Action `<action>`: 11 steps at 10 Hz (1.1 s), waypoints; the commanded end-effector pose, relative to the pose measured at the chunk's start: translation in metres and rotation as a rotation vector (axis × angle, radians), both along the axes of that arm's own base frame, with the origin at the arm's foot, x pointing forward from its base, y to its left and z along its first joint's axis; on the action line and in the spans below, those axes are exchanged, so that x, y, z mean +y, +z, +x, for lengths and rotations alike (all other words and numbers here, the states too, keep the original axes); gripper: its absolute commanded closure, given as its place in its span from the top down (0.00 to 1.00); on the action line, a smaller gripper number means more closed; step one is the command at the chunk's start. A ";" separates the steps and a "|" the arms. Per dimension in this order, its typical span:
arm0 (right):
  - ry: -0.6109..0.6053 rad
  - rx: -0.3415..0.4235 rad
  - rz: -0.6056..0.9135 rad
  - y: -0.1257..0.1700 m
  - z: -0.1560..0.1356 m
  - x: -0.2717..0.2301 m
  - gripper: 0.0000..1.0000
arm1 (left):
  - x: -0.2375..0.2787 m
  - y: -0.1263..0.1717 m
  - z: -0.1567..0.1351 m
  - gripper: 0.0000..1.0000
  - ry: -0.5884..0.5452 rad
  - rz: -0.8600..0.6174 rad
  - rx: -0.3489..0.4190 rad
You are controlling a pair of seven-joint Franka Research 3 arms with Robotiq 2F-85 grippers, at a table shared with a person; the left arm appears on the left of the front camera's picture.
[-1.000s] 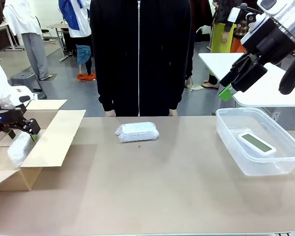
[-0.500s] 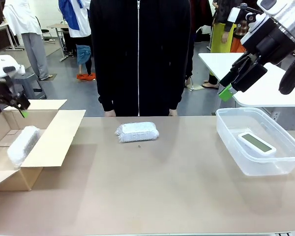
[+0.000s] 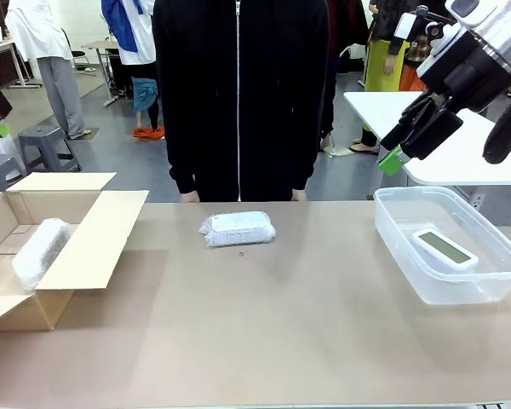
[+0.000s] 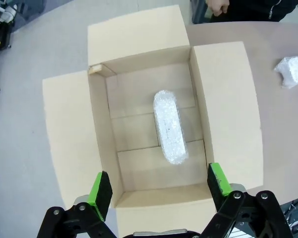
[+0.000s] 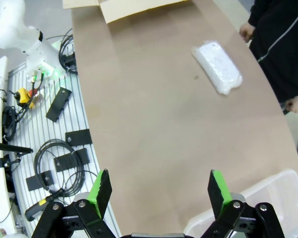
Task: Separate and place wrapped and unwrapped clocks.
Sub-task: If the picked Digital clock is wrapped, place it in the Package Box ; if not, place it in the Organizing box, then pick up the Digital clock indicated by the person.
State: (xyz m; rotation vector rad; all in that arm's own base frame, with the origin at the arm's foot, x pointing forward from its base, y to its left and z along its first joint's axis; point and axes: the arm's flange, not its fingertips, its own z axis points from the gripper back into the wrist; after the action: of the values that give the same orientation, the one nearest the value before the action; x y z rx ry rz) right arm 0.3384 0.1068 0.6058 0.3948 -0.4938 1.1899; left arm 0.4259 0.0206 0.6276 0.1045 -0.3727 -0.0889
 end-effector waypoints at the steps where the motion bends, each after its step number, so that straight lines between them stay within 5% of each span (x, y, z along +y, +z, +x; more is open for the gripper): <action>1: 0.014 0.001 0.017 0.000 0.001 0.001 1.00 | -0.002 -0.016 0.004 1.00 -0.003 0.023 0.062; 2: 0.014 0.001 0.017 0.000 0.001 0.001 1.00 | -0.008 -0.033 0.013 1.00 0.001 -0.002 0.135; 3: 0.014 0.001 0.017 0.000 0.001 0.001 1.00 | 0.000 -0.003 0.000 1.00 0.001 0.000 0.015; 11: 0.014 0.001 0.017 0.000 0.001 0.001 1.00 | 0.000 -0.003 0.000 1.00 0.001 0.000 0.015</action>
State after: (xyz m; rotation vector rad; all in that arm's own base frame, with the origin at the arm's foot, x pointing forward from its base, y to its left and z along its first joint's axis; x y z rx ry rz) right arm 0.3384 0.1068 0.6059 0.3948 -0.4939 1.1900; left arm 0.4249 0.0191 0.6255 0.1018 -0.3457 -0.0903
